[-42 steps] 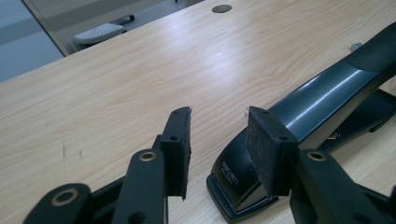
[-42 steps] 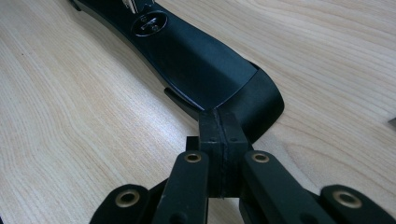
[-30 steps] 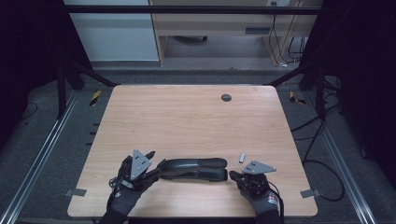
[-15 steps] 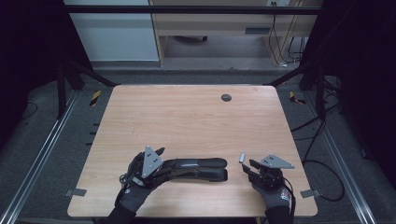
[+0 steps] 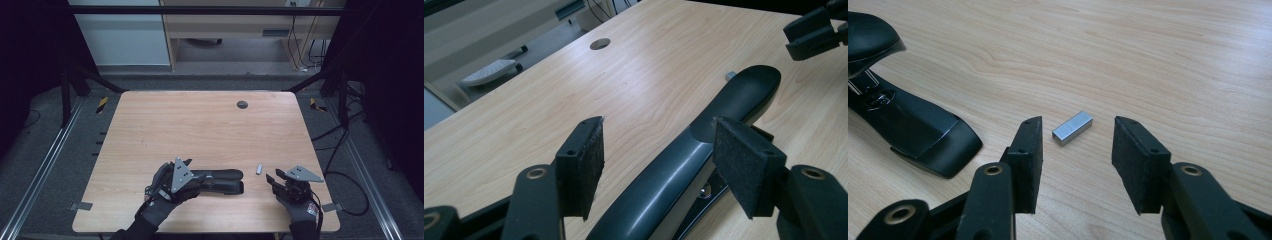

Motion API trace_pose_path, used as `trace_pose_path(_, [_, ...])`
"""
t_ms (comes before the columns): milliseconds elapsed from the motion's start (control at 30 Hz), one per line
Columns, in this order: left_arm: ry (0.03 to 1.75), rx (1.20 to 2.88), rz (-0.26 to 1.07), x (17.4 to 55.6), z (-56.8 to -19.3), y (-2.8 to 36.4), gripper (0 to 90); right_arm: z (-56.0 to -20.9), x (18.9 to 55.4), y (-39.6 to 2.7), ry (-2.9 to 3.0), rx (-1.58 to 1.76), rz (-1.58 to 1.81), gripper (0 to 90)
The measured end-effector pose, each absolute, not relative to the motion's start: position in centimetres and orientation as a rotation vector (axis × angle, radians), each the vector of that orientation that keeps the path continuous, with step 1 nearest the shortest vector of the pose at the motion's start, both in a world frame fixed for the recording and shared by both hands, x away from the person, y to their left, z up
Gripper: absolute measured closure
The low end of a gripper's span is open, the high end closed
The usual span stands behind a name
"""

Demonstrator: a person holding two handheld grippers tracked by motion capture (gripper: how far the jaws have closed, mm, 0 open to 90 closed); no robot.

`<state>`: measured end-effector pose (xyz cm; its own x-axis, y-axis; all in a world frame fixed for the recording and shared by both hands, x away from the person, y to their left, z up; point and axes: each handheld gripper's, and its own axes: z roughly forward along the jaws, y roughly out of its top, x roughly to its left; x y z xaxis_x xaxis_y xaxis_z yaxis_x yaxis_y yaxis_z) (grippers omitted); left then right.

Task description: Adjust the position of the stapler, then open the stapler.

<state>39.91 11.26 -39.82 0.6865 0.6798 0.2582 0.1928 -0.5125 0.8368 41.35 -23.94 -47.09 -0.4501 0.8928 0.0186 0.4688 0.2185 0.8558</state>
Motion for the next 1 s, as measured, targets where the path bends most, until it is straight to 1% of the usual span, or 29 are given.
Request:
trace_pose_path(467, [0.610,2.097,0.761,39.5,-39.6,10.1,33.8,-47.3,41.3,-23.9,2.019,1.258,1.134,54.5])
trace_pose_path(1000, [0.553,2.149,0.817,38.9,-39.6,9.2,30.2,-47.3,41.3,-23.9,2.032,1.256,1.141,55.8])
